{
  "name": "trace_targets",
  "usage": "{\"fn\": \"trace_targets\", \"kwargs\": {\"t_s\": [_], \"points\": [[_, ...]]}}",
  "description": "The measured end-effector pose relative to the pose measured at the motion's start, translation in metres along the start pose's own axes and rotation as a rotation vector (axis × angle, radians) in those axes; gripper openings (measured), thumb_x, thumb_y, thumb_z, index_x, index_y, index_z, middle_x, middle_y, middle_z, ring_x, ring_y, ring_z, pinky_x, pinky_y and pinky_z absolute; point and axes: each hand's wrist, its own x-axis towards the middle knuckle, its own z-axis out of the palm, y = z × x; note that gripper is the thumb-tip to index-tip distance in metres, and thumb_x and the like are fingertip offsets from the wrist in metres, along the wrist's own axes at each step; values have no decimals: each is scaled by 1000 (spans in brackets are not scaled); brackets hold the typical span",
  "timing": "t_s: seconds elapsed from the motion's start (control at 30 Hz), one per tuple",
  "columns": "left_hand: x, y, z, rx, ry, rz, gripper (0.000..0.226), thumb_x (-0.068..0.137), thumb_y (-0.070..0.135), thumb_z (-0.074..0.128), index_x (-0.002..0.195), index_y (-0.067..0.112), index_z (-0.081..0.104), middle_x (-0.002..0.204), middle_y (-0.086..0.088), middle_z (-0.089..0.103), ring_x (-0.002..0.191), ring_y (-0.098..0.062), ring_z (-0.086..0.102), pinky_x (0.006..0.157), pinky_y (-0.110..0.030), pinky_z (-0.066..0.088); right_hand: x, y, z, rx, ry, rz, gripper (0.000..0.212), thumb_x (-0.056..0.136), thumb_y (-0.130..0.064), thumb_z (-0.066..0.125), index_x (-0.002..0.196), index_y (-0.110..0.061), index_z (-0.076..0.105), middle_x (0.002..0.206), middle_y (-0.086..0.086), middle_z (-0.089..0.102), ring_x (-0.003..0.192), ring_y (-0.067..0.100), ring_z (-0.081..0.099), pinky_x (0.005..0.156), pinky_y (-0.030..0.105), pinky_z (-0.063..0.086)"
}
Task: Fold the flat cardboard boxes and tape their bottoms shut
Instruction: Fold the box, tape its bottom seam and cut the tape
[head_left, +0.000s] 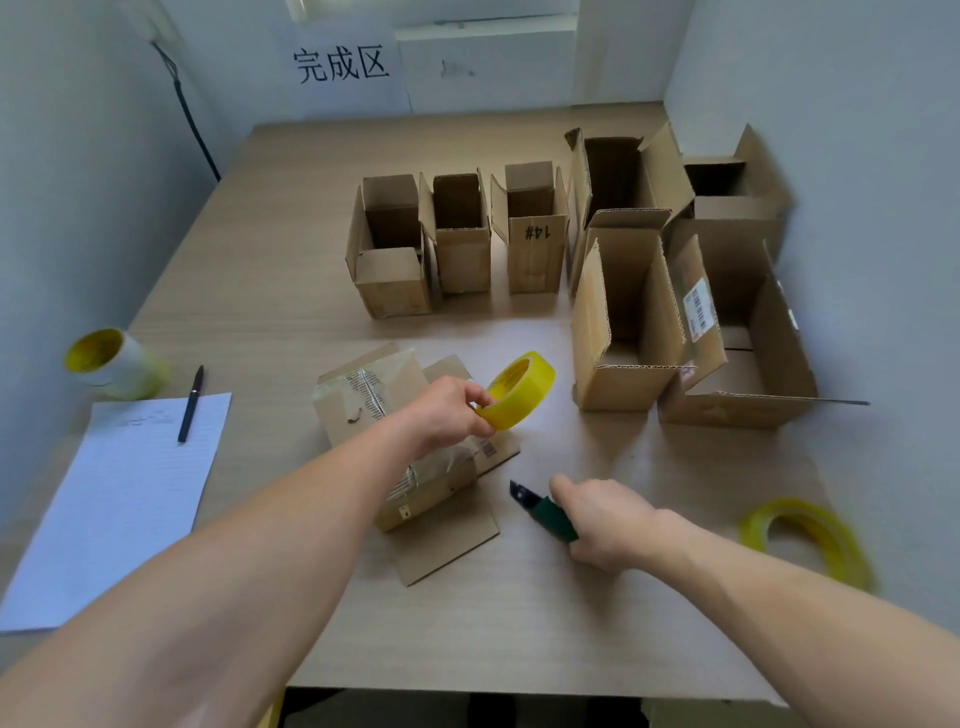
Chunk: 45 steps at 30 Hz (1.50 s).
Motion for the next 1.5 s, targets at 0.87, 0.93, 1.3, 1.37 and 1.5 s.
{"fn": "trace_targets", "kwargs": {"t_s": [0.87, 0.93, 1.3, 1.37, 1.5], "points": [[-2, 1, -2, -64, 0, 13, 22, 77, 7, 79, 97, 13, 75, 81, -6, 65, 74, -16, 54, 68, -25, 42, 6, -38, -21, 473, 277, -100, 14, 99, -31, 42, 107, -20, 39, 91, 11, 56, 80, 33, 50, 69, 39, 38], [-2, 1, -4, -112, 6, 2, 17, 79, 10, 77, 95, 10, 74, 81, -10, 69, 74, -16, 51, 66, -26, 39, 8, -36, -22, 453, 275, -41, 14, 98, -30, 41, 106, -19, 39, 89, 12, 55, 80, 36, 49, 68, 40, 39], [0, 1, 1, -49, 14, 11, 25, 75, 4, 81, 96, 16, 76, 78, -5, 62, 72, -15, 54, 62, -22, 40, 10, -10, -19, 15, 506, 40, 22, 90, -34, 47, 99, -18, 59, 97, 4, 62, 91, 32, 62, 67, 35, 46], [0, 0, 3, -29, 27, 10, 28, 73, 2, 81, 97, 16, 77, 76, -4, 62, 72, -15, 54, 63, -23, 40, 11, -15, -32, 33, 824, -139, 17, 84, -30, 52, 86, -17, 62, 84, 2, 59, 79, 27, 58, 58, 33, 42], [0, -2, 5, 4, 20, 7, 30, 72, 4, 81, 98, 18, 76, 76, -1, 63, 71, -13, 54, 70, -24, 41, 15, -26, -66, -5, 930, -251, 31, 79, -30, 64, 107, -18, 63, 104, 4, 60, 93, 25, 53, 77, 38, 46]]}}
